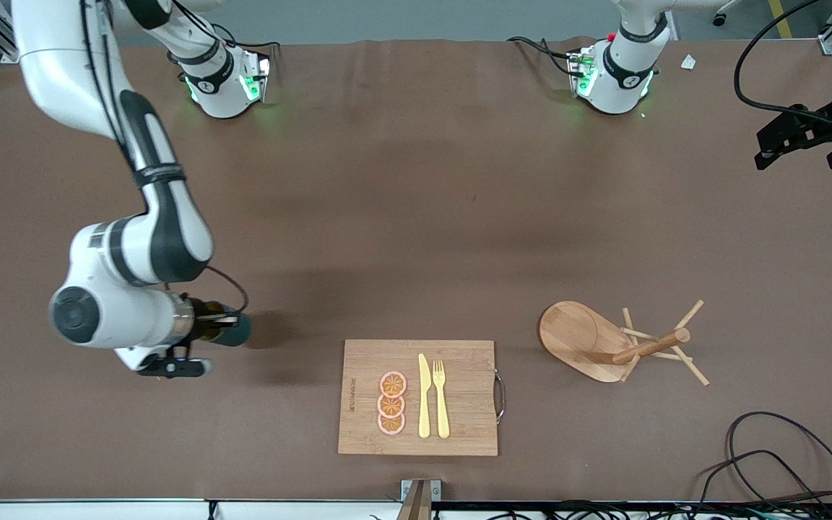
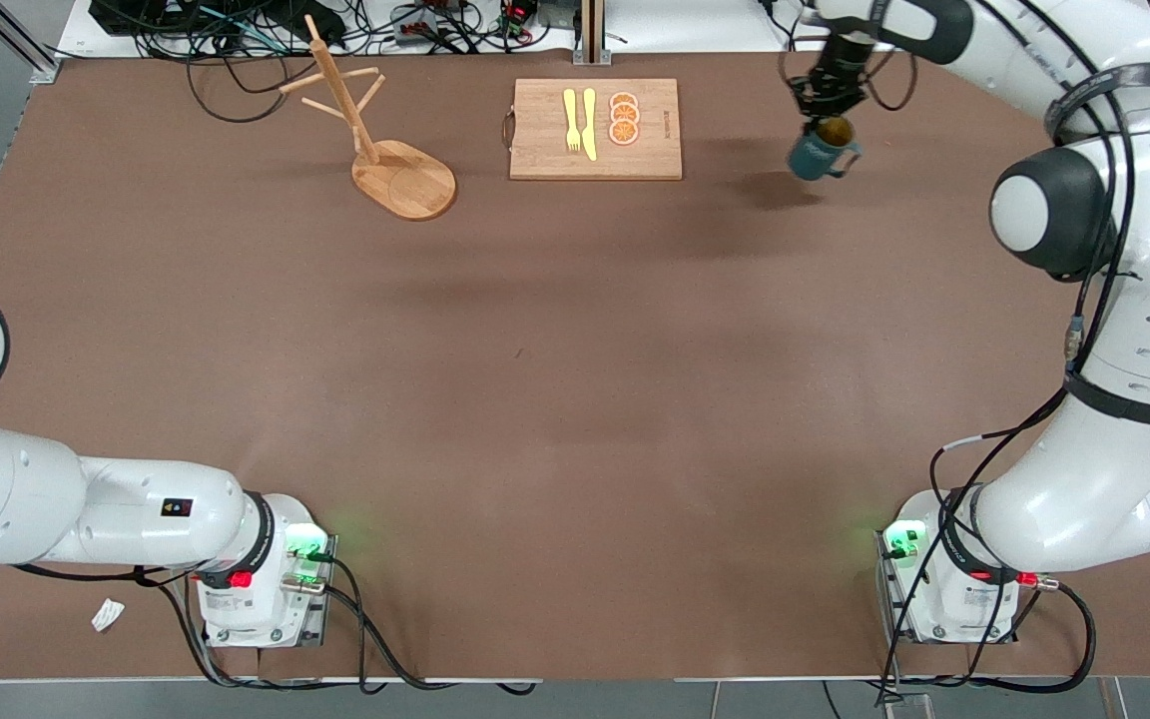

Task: Pass cup and hang on rack
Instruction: 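Lift the mug with the right gripper while the left gripper approaches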

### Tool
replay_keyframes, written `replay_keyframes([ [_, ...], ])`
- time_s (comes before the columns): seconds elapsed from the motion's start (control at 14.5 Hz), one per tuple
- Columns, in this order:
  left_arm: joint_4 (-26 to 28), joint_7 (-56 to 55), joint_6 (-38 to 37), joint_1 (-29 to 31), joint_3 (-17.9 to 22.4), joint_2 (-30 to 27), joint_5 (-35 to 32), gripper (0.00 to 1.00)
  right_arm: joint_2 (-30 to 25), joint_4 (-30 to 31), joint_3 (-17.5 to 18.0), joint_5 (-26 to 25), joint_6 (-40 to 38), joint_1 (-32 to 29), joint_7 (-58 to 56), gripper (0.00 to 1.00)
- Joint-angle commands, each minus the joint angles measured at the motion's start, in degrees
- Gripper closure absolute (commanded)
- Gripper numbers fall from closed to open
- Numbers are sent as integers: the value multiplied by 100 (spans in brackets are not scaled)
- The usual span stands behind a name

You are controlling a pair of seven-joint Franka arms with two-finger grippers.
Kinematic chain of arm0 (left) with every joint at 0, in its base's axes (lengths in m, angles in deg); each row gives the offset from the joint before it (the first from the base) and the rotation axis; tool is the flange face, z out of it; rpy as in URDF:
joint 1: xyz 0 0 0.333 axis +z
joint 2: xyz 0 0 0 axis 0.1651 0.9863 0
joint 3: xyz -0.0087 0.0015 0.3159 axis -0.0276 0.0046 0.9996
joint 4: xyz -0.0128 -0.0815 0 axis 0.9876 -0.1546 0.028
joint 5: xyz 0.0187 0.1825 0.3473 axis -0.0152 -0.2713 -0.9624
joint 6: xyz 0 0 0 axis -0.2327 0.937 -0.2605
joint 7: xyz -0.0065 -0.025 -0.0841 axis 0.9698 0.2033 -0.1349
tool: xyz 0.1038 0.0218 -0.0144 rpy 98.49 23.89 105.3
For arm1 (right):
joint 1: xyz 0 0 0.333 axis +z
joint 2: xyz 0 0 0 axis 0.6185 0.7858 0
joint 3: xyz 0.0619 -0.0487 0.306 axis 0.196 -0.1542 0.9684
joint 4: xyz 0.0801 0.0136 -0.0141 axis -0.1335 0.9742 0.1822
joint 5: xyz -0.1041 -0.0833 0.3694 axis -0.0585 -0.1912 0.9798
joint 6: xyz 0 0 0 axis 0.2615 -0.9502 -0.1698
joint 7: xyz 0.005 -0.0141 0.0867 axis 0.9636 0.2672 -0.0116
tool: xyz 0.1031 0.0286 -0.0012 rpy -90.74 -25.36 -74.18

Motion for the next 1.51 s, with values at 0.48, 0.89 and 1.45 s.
replay_keyframes([
  [0.48, -182, -564, 85, -119, -487, 618, -70, 0, 804, -920, -164, 107, 975, 2942, 3693, 99],
  [0.89, -147, -1142, 603, -189, -655, 1058, -17, 0, 1351, -1379, -173, -360, 922, 3427, 4451, 97],
  [1.45, -164, -3348, 1490, -1041, -787, 1743, -105, 0, 834, -1388, -191, -334, 896, 2622, 4251, 0],
])
